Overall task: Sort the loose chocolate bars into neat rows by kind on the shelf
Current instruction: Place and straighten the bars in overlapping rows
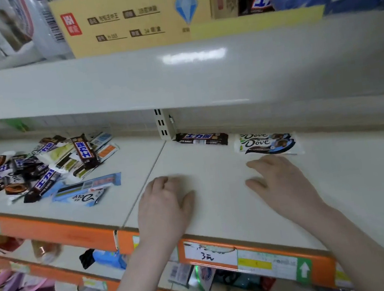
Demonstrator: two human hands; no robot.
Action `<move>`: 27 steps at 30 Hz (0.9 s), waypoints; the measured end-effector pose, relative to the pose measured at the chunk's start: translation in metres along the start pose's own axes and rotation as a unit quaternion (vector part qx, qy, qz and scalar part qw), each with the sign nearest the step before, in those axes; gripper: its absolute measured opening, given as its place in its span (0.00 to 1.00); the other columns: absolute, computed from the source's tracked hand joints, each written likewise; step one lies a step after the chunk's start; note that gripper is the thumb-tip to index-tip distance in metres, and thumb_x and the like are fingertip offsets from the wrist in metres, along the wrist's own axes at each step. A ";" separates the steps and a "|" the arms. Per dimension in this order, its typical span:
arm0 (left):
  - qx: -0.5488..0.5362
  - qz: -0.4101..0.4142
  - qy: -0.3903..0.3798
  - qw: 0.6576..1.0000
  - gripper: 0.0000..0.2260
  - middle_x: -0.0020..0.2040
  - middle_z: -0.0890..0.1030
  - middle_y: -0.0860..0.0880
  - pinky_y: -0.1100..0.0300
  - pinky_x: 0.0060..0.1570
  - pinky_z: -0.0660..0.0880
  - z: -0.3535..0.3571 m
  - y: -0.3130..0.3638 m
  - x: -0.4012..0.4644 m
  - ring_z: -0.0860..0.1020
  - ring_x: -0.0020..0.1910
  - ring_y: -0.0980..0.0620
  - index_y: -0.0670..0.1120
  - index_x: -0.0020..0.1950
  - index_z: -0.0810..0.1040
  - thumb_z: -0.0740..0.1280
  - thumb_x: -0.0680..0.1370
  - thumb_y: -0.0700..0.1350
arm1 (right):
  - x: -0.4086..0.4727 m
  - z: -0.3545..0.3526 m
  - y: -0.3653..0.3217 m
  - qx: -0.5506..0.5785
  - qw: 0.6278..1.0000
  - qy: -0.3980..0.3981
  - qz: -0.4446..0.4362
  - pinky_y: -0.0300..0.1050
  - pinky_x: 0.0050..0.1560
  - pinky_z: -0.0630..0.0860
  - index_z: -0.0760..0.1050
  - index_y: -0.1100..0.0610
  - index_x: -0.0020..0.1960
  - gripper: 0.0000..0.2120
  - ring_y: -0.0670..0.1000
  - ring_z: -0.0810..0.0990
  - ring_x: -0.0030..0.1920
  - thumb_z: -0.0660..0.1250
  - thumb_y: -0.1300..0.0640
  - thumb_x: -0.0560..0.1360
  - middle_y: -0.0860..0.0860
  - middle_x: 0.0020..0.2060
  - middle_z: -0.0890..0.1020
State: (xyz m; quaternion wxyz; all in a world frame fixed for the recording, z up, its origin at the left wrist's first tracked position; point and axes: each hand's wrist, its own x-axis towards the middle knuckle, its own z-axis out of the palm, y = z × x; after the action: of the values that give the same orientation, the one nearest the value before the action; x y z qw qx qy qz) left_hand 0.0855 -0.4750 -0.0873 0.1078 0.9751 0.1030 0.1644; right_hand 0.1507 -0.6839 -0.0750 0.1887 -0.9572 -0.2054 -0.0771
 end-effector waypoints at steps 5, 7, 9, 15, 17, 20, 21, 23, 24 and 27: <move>-0.021 -0.031 0.016 0.999 0.22 0.62 0.76 0.44 0.54 0.61 0.66 -0.016 -0.061 -0.001 0.71 0.63 0.43 0.44 0.63 0.76 0.64 0.75 0.56 | -0.008 0.023 -0.061 0.016 1.000 -0.018 -0.013 0.44 0.64 0.61 0.66 0.51 0.68 0.19 0.52 0.65 0.64 0.56 0.50 0.78 0.51 0.63 0.70; -0.032 -0.029 0.029 0.999 0.25 0.58 0.78 0.41 0.51 0.59 0.69 -0.025 -0.096 -0.001 0.73 0.59 0.40 0.42 0.60 0.78 0.62 0.72 0.59 | -0.005 0.038 -0.089 0.009 1.000 -0.019 -0.013 0.43 0.63 0.61 0.65 0.51 0.68 0.19 0.52 0.65 0.64 0.56 0.50 0.78 0.51 0.64 0.70; -0.035 -0.014 0.044 0.998 0.29 0.55 0.79 0.41 0.49 0.56 0.72 -0.034 -0.139 0.001 0.75 0.56 0.39 0.42 0.58 0.79 0.56 0.70 0.61 | 0.001 0.056 -0.122 0.003 1.000 -0.016 -0.010 0.44 0.63 0.62 0.66 0.52 0.68 0.19 0.53 0.65 0.64 0.57 0.50 0.78 0.52 0.63 0.71; -0.006 0.031 0.016 0.999 0.22 0.57 0.78 0.43 0.50 0.61 0.68 -0.066 -0.258 0.021 0.73 0.58 0.41 0.42 0.60 0.77 0.68 0.73 0.56 | 0.032 0.099 -0.233 0.030 0.998 0.046 -0.011 0.49 0.59 0.68 0.72 0.58 0.64 0.18 0.59 0.72 0.59 0.64 0.55 0.75 0.59 0.58 0.76; -0.006 0.085 0.006 0.996 0.24 0.60 0.77 0.43 0.52 0.64 0.66 -0.069 -0.279 0.031 0.72 0.61 0.43 0.42 0.61 0.76 0.69 0.72 0.56 | 0.041 0.107 -0.257 0.027 0.998 0.061 0.000 0.50 0.56 0.70 0.74 0.59 0.62 0.17 0.61 0.74 0.56 0.65 0.58 0.74 0.60 0.55 0.78; -0.009 0.168 -0.052 0.984 0.27 0.64 0.73 0.45 0.56 0.66 0.62 -0.070 -0.290 0.047 0.68 0.65 0.46 0.43 0.66 0.72 0.66 0.73 0.59 | 0.045 0.113 -0.276 0.026 0.996 0.070 0.039 0.53 0.54 0.73 0.75 0.60 0.60 0.16 0.63 0.75 0.54 0.64 0.59 0.73 0.62 0.52 0.78; -0.008 0.189 -0.076 0.979 0.28 0.65 0.72 0.46 0.57 0.65 0.62 -0.068 -0.291 0.053 0.67 0.65 0.47 0.44 0.67 0.70 0.64 0.74 0.60 | 0.045 0.114 -0.279 0.023 0.996 0.072 0.047 0.53 0.54 0.73 0.75 0.60 0.60 0.15 0.63 0.75 0.53 0.64 0.59 0.74 0.62 0.51 0.78; -0.005 0.224 -0.120 0.967 0.30 0.66 0.70 0.49 0.58 0.64 0.62 -0.066 -0.290 0.063 0.66 0.65 0.49 0.46 0.70 0.66 0.63 0.74 0.62 | 0.049 0.114 -0.282 0.008 0.995 0.075 0.063 0.53 0.54 0.73 0.75 0.60 0.60 0.16 0.63 0.75 0.54 0.64 0.58 0.74 0.62 0.52 0.78; -0.007 0.239 -0.142 0.961 0.30 0.67 0.69 0.49 0.57 0.64 0.63 -0.065 -0.288 0.068 0.66 0.65 0.50 0.48 0.71 0.65 0.62 0.74 0.63 | 0.052 0.114 -0.281 -0.002 0.995 0.074 0.074 0.53 0.54 0.72 0.75 0.60 0.61 0.16 0.62 0.75 0.54 0.64 0.58 0.74 0.61 0.53 0.78; -0.001 0.270 -0.188 0.944 0.30 0.67 0.70 0.50 0.54 0.60 0.68 -0.065 -0.278 0.079 0.68 0.64 0.50 0.50 0.72 0.63 0.61 0.75 0.63 | 0.062 0.115 -0.276 -0.020 0.992 0.069 0.104 0.50 0.56 0.71 0.73 0.58 0.62 0.17 0.61 0.74 0.56 0.63 0.57 0.74 0.60 0.55 0.77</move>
State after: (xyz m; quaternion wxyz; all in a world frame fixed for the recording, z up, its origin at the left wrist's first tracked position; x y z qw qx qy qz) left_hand 0.0904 -0.1794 -0.0714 0.0774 0.9794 -0.1863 0.0011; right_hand 0.0982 -0.3836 -0.0754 0.1904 -0.9693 -0.0897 -0.1274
